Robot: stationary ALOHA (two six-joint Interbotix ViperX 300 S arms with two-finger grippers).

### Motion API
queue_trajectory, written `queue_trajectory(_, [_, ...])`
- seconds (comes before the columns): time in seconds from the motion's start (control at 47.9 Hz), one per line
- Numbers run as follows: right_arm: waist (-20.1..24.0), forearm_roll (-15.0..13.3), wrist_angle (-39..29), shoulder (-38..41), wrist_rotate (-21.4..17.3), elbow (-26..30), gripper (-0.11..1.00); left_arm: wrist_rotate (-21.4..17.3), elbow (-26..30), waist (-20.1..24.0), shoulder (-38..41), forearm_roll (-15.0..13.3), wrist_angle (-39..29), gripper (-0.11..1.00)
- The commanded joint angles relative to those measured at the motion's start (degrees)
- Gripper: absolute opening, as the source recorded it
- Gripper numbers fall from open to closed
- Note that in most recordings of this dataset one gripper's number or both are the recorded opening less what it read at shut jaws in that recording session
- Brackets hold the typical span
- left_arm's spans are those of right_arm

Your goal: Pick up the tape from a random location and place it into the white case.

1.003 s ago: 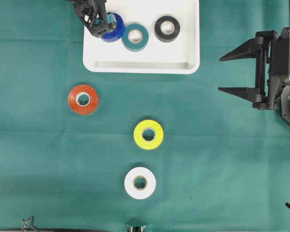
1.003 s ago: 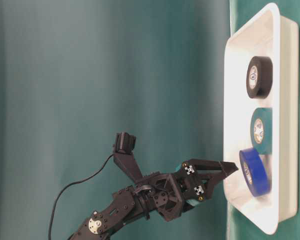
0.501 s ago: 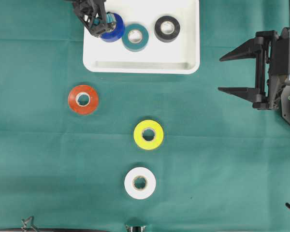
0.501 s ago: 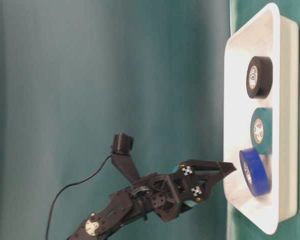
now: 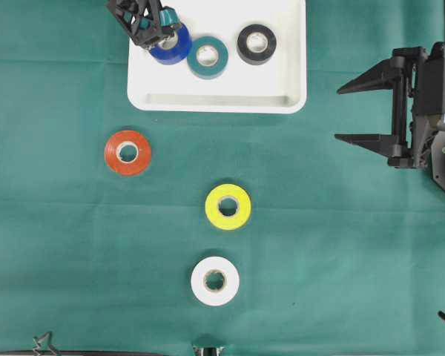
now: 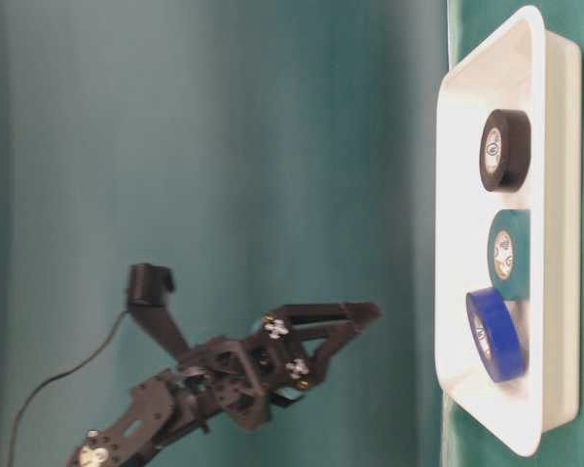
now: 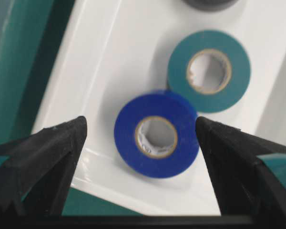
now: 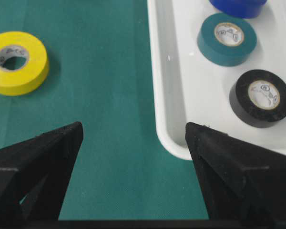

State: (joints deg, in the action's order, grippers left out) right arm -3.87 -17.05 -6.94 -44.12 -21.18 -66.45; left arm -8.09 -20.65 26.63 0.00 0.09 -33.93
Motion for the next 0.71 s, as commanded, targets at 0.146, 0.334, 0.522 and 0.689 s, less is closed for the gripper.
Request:
queue_trajectory(0.146, [0.18, -0.09, 0.26, 0.09, -0.09, 1.41, 0.87, 0.09, 1.23, -0.09, -1.85, -0.09, -0.26, 0.97])
queue_trajectory(0.334, [0.09, -0.09, 0.26, 0.09, -0.09, 1.49, 0.87, 0.18, 0.79, -2.11, -1.93, -0.09, -0.35, 0.97])
queue_trajectory(0.522, [0.09, -0.09, 0.18, 0.09, -0.09, 1.49, 0.87, 0.35, 0.00, -7.12, -2.29, -0.09, -0.44, 0.97])
queue_trajectory(0.689, [0.09, -0.09, 0.18, 0.09, 0.09, 1.49, 0.87, 0.44, -0.62, -12.74, -2.37, -0.18, -0.35, 0.97])
